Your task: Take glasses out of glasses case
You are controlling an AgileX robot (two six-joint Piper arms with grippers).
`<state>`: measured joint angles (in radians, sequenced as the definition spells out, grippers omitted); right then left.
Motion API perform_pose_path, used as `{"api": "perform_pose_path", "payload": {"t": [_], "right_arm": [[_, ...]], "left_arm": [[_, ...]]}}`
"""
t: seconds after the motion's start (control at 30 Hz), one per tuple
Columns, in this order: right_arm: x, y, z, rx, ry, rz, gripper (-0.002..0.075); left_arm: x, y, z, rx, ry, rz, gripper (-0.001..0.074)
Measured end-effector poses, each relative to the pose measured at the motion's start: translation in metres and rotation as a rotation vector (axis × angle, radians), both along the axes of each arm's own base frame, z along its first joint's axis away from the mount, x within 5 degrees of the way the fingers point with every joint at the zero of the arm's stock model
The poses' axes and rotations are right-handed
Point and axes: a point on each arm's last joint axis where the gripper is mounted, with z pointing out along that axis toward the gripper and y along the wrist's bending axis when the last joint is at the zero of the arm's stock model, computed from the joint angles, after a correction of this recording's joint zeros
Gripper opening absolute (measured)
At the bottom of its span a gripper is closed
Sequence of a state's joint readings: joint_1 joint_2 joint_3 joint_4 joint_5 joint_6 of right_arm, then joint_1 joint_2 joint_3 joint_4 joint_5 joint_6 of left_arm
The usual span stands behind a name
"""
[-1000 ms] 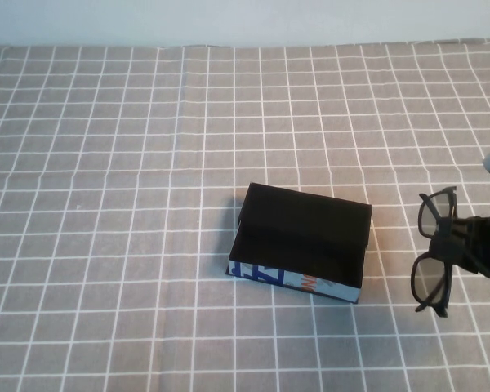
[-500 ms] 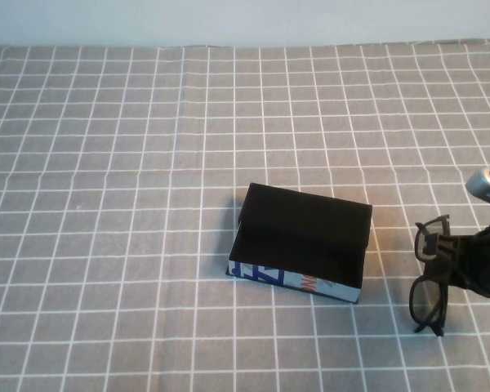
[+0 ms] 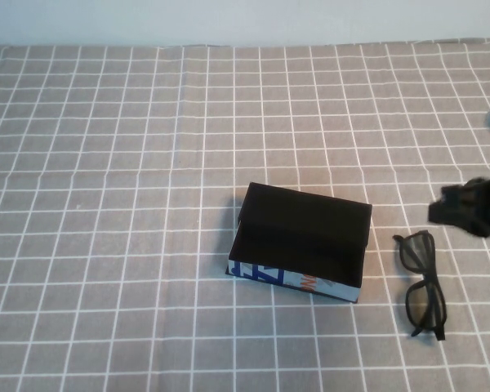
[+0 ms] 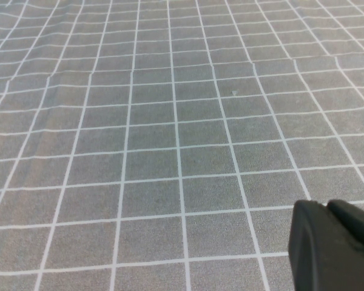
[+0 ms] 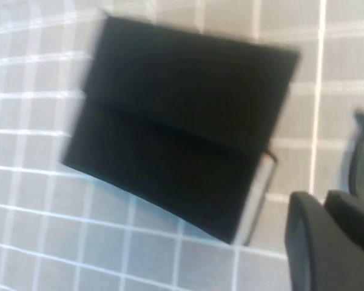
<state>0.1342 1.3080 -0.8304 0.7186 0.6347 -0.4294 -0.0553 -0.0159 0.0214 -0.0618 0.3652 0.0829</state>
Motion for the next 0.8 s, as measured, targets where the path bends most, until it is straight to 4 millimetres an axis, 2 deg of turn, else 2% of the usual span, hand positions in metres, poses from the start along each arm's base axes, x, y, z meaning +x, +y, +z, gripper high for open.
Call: {"api": "perform_pose_path", "payload": {"t": [0.17, 0.33, 0.57, 0.8], "right_arm": [[-0.033, -0.008, 0.048, -0.053, -0.211, 0.020, -0.0012], [-0.085, -0.026, 0.088, -0.195, -0.424, -0.016, -0.0015], [-0.146, -0.046, 0.111, -0.286, -0.611, -0.113, -0.0016], [-0.176, -0.048, 0.122, -0.220, -0.708, -0.134, -0.0016]], "left_arm": [[0.000, 0.000, 0.000, 0.000, 0.000, 0.000, -0.0005], [0.000, 0.000, 0.000, 0.000, 0.000, 0.000, -0.0005], [0.000, 0.000, 0.000, 0.000, 0.000, 0.000, -0.0005], [0.000, 0.000, 0.000, 0.000, 0.000, 0.000, -0.0005]]}}
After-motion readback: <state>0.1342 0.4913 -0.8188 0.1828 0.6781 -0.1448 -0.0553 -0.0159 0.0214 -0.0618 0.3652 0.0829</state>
